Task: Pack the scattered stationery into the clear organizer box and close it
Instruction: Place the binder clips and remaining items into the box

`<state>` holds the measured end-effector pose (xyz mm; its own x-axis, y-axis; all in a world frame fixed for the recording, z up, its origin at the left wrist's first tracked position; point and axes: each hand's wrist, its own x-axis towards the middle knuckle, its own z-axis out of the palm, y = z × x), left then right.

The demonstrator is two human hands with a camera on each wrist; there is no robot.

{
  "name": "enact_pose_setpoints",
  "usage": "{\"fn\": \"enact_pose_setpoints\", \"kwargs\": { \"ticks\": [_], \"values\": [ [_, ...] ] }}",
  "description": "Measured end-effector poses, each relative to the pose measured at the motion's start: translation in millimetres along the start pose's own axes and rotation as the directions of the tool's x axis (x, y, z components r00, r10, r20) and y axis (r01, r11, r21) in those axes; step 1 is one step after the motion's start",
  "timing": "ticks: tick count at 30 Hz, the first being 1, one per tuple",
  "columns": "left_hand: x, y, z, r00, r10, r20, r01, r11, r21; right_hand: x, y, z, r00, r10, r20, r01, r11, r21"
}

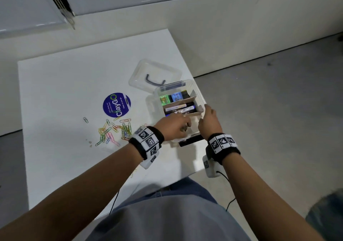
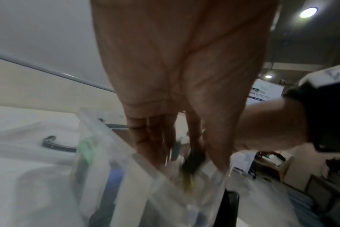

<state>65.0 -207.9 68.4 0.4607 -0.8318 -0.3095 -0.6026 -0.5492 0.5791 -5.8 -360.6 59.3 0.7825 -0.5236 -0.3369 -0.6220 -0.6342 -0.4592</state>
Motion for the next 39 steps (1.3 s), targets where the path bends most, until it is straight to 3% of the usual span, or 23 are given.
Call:
{"fn": "enact_pose_setpoints", "kwargs": {
  "ticks": [2,4,5,7,8,9,11,14,18,22,25,28,29,32,34,37,39],
  "values": [
    [-1.9,-1.7,-3.1,1.000,-0.013,-0.024,0.013,1.000,0.000,4.1,1.8,0.8,0.999,0.008,0.031,-0.009,1.000,0.014],
    [-8.7,-6.9,-12.1,0.978,-0.089,-0.191,0.063,0.989,-0.137,6.8,3.4,3.0,1.000,0.003,0.025,-0.004,1.000,0.025],
    [-12.4,-12.3,-17.4,0.939,-0.175,-0.296,0.110,0.968,-0.224,7.9,4.2,4.9,1.000,-0.002,0.016,0.001,1.000,0.028],
    [-18.0,-32.9,-19.0,0.809,-0.392,-0.438,0.239,0.900,-0.364,8.4,6.3,10.0,1.000,-0.009,-0.004,0.010,0.999,0.040],
    [-21.2,-45.9,-14.8,0.754,-0.479,-0.449,0.319,0.865,-0.387,8.5,7.6,13.1,1.000,-0.012,-0.013,0.012,0.999,0.051],
    [-24.3,-57.6,-7.6,0.732,-0.534,-0.423,0.398,0.839,-0.370,8.1,8.9,15.5,1.000,-0.014,-0.022,0.016,0.998,0.061],
    [-29.3,-73.6,16.0,0.774,-0.565,-0.287,0.520,0.825,-0.220,6.2,11.1,19.2,0.998,-0.025,-0.049,0.028,0.998,0.064],
    [-32.7,-81.6,57.6,0.825,-0.556,-0.095,0.561,0.828,0.022,4.5,12.1,21.4,0.996,-0.026,-0.087,0.030,0.998,0.053],
    [-29.5,-85.4,83.4,0.800,-0.588,-0.121,0.598,0.797,0.081,3.9,13.0,21.8,0.994,-0.026,-0.105,0.031,0.999,0.042],
    [-28.1,-84.9,77.6,0.769,-0.631,-0.107,0.631,0.775,-0.037,3.1,14.5,22.1,0.994,-0.032,-0.107,0.037,0.999,0.040],
    [-36.1,-80.9,55.9,0.704,-0.664,-0.253,0.604,0.746,-0.280,3.2,16.1,19.3,0.995,-0.040,-0.089,0.045,0.997,0.061],
    [-41.8,-56.3,16.7,0.620,-0.663,-0.419,0.481,0.744,-0.465,2.7,17.6,18.8,0.994,-0.063,-0.088,0.069,0.996,0.065],
    [-40.9,-42.0,3.6,0.640,-0.629,-0.440,0.423,0.767,-0.482,2.8,17.7,19.0,0.994,-0.065,-0.092,0.071,0.996,0.058],
    [-29.2,1.0,-12.9,0.826,-0.441,-0.350,0.281,0.862,-0.422,2.8,16.6,20.5,0.994,-0.047,-0.099,0.052,0.997,0.054],
    [-16.5,16.3,-3.5,0.908,-0.325,-0.264,0.250,0.927,-0.281,2.4,14.8,20.4,0.995,-0.043,-0.086,0.048,0.997,0.058],
    [-4.5,20.4,13.6,0.929,-0.263,-0.261,0.262,0.964,-0.040,2.4,13.8,18.0,0.998,-0.049,-0.036,0.050,0.998,0.024],
    [-5.4,15.3,13.8,0.901,-0.286,-0.327,0.272,0.958,-0.091,-0.5,10.2,14.9,0.993,-0.096,-0.074,0.096,0.995,-0.001]
  ]
}}
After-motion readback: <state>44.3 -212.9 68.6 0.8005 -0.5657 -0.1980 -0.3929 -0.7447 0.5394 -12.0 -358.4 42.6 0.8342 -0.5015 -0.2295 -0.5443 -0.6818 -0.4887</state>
